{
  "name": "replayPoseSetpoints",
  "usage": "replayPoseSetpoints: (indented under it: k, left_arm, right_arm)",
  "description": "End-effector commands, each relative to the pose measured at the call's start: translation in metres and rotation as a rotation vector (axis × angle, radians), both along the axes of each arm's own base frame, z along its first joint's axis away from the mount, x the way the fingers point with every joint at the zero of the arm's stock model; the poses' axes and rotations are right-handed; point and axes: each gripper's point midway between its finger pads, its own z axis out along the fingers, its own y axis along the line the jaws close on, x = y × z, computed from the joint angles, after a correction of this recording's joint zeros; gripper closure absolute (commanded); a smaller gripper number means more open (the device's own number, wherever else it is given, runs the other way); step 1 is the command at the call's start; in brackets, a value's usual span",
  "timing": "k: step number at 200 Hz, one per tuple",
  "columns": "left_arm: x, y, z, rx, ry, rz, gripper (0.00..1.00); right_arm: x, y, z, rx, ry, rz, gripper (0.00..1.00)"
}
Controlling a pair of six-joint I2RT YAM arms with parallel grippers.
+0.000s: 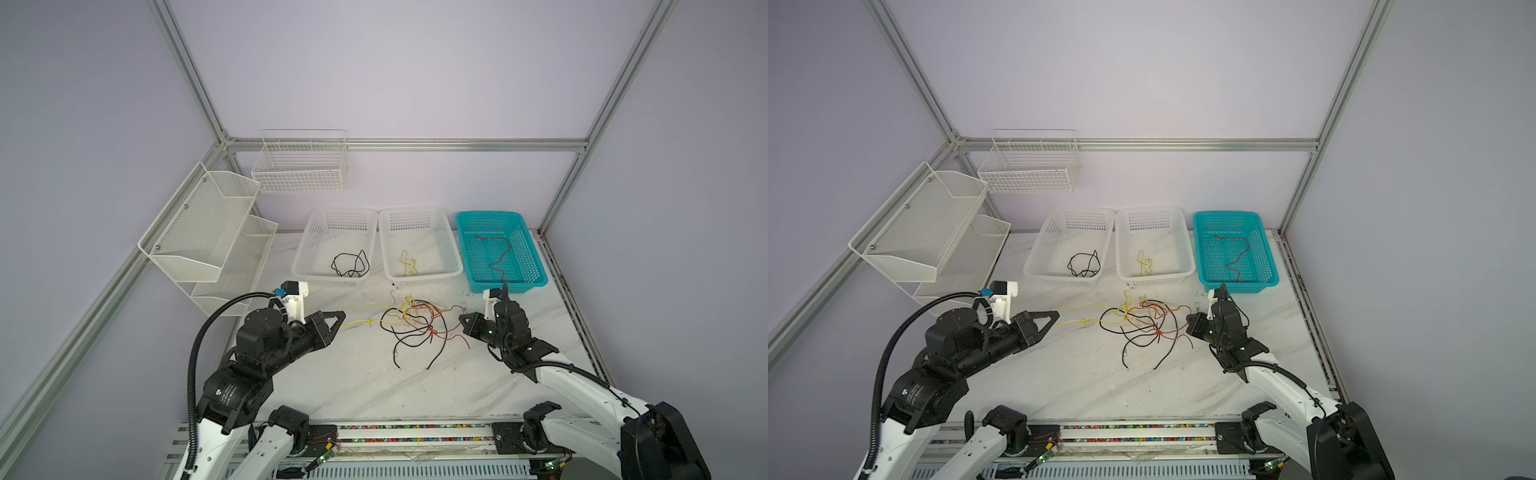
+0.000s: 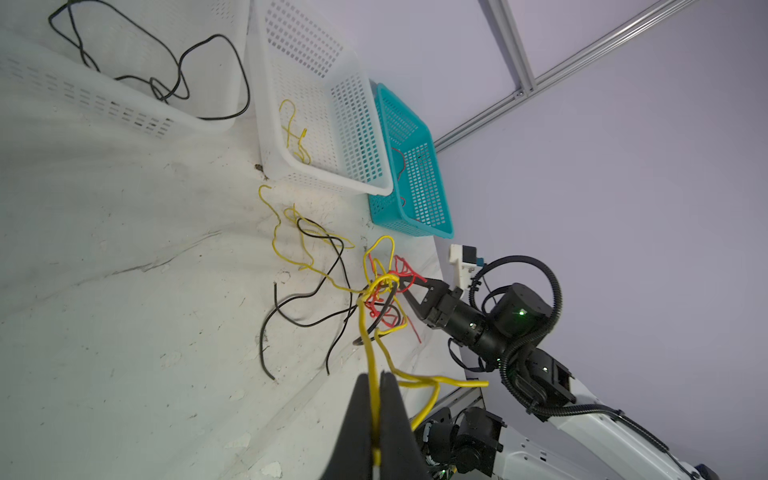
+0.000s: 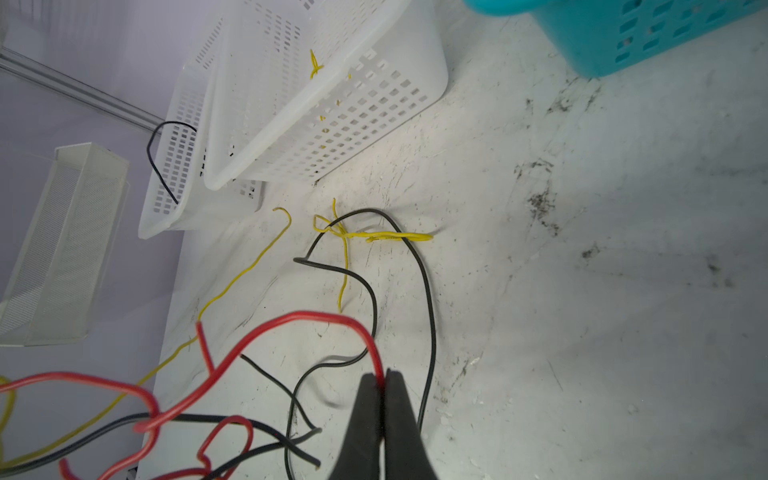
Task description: Untangle the cables
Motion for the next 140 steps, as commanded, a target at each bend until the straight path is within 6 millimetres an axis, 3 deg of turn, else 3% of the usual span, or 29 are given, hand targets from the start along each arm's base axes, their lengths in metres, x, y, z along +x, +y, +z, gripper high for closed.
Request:
replayPoseSetpoints:
  k: [1, 29, 53, 113, 140]
  left_arm:
    - [-0.022, 0.015, 0.116, -0.057, -0.343, 0.028, 1.00]
    - [-0.039, 0.015, 0.165, -0.094, -0.483, 0.002, 1.00]
    - [-0.046, 0.017, 0.182, -0.100, -0.534, -0.002, 1.00]
    - [-0.027, 0.009, 0.146, -0.061, -0.441, -0.018, 1.00]
    - [-0.018, -0.002, 0.124, -0.073, -0.384, -0.061, 1.00]
  right_arm:
    - [-0.001, -0.013, -0.028, -0.087, 0.043, -0.021, 1.00]
    - [0.000, -0.009, -0.045, -0.109, 0.082, 0.007, 1.00]
    - [0.001, -0.007, -0.050, -0.115, 0.099, 0.014, 1.00]
    - [-0.001, -0.002, -0.031, -0.117, 0.043, 0.048, 1.00]
    - [-0.001, 0.006, 0.002, -0.081, -0.034, 0.093, 0.98]
